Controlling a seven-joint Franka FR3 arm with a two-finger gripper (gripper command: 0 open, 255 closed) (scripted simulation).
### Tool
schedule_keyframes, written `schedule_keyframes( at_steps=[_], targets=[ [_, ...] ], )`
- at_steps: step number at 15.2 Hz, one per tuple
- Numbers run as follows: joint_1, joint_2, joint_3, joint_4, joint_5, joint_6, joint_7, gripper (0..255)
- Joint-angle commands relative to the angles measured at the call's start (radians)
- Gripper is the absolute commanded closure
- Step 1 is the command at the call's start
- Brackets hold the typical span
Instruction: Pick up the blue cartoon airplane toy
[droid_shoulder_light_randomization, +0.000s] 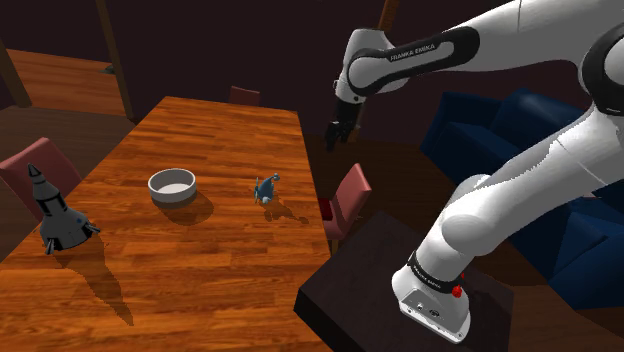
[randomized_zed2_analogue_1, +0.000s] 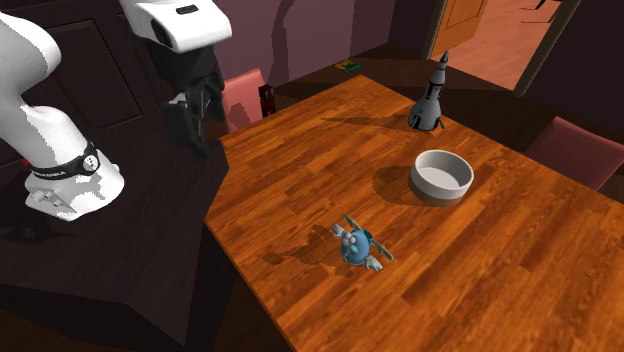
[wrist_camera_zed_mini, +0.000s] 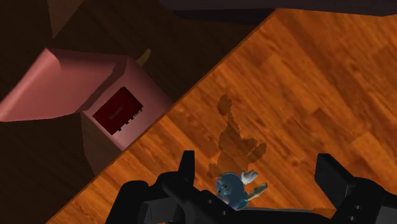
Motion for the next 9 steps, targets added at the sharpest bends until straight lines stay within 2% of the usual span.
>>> schedule_keyframes(
  at_steps=[1,5,9],
  targets=[
    [0.008,0.071,-0.022,-0.002,0.022,0.085,-0.038,0],
    [0.029,0.226,-0.055,0.041,0.094,0.212,-0.126,0],
    [0.044,0.389,-0.071,0.11,0.202,0.312,-0.237,0]
  ],
)
